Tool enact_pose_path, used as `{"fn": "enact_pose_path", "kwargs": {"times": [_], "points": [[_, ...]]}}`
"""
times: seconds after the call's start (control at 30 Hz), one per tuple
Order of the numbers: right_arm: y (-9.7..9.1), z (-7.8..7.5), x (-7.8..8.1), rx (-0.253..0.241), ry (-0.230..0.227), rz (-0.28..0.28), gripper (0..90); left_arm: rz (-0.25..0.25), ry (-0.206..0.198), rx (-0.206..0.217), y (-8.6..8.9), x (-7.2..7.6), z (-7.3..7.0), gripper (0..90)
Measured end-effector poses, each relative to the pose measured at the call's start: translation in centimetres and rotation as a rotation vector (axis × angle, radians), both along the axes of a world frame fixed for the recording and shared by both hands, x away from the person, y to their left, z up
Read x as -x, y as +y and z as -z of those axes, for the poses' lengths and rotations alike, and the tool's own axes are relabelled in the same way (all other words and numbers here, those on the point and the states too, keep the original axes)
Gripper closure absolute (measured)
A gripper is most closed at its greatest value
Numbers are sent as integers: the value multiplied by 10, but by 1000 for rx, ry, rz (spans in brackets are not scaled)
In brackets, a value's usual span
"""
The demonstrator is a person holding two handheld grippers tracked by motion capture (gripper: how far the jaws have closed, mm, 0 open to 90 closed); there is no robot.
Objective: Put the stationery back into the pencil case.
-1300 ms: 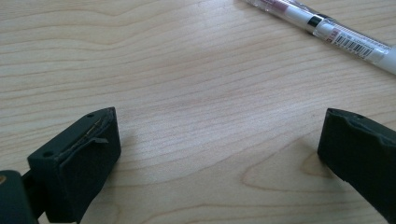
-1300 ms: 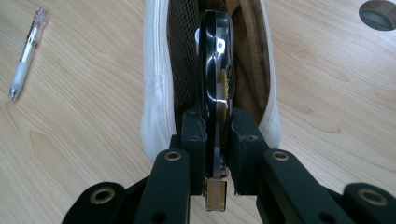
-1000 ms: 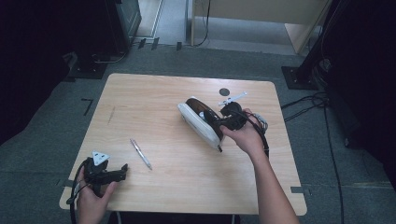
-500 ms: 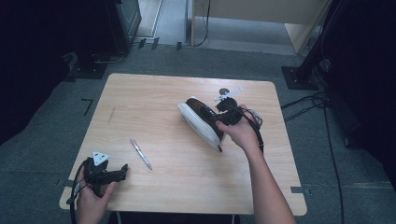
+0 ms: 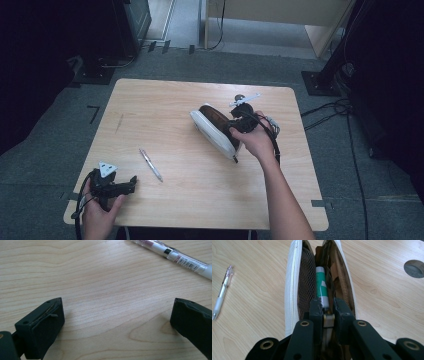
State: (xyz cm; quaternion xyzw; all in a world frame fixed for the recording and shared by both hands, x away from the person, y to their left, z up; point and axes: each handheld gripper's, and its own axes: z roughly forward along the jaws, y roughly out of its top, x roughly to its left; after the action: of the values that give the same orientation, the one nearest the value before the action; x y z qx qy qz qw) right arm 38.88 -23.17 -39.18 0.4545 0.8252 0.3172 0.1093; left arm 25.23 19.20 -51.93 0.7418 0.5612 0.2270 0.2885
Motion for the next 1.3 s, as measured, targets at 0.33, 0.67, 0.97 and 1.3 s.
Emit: {"fn": "enact_pose_path", "kwargs": {"times": [0.33, 0.67, 0.97, 1.3], "points": [[2, 2, -3, -27, -25, 17, 784, 0, 0, 1, 0, 0, 0, 0], [4, -9, 7, -65, -88, 26, 809, 1, 0, 1, 0, 0, 0, 0], [29, -13, 46, -127, -167, -20, 782, 2, 0, 0, 0, 0, 0, 0], [80, 16, 99, -150, -202, -95, 758, 2, 1, 1, 0, 0, 0, 0]]}}
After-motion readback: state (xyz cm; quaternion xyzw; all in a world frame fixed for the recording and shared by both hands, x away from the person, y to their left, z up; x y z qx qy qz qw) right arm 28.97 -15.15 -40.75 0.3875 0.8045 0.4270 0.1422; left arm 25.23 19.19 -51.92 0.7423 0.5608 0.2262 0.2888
